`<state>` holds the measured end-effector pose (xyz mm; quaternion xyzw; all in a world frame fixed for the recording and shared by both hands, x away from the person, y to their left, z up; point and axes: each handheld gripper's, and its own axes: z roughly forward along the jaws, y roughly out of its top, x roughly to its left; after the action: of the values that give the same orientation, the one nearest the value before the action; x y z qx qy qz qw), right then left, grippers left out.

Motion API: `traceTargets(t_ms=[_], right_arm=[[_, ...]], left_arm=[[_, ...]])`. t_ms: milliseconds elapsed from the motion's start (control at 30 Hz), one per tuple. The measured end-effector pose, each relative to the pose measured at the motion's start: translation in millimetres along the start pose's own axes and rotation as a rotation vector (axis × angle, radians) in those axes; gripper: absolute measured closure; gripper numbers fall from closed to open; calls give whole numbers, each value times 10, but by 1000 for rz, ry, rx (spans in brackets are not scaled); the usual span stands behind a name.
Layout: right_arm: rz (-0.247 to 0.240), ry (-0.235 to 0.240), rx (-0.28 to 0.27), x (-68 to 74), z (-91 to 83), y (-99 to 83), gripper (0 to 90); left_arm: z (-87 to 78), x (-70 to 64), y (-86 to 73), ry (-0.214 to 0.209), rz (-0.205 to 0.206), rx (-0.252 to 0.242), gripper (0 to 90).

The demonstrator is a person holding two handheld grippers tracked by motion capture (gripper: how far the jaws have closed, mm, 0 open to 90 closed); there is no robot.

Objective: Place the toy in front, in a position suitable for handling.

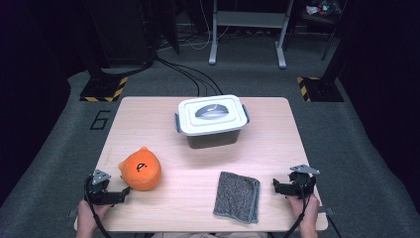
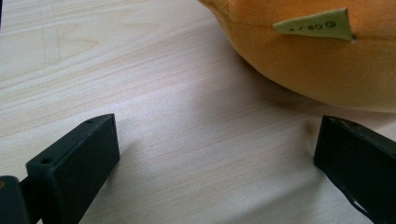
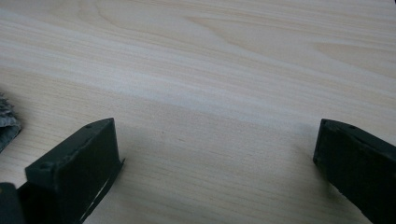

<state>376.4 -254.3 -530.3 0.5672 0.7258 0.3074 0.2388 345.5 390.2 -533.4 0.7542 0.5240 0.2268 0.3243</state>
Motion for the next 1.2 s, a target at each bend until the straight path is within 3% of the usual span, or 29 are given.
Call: traceTargets(t_ms=[700, 1033, 1200], right_arm=[[-2, 1, -6, 6, -5, -2, 11], [-11, 63, 14, 1, -35, 20, 0], [-32, 96, -19, 89, -179, 51, 0]], left_arm=[[1, 0, 1, 1, 0, 0, 0], [2, -2, 2, 4, 0, -1, 0], [2, -3, 2, 4, 0, -1, 0]])
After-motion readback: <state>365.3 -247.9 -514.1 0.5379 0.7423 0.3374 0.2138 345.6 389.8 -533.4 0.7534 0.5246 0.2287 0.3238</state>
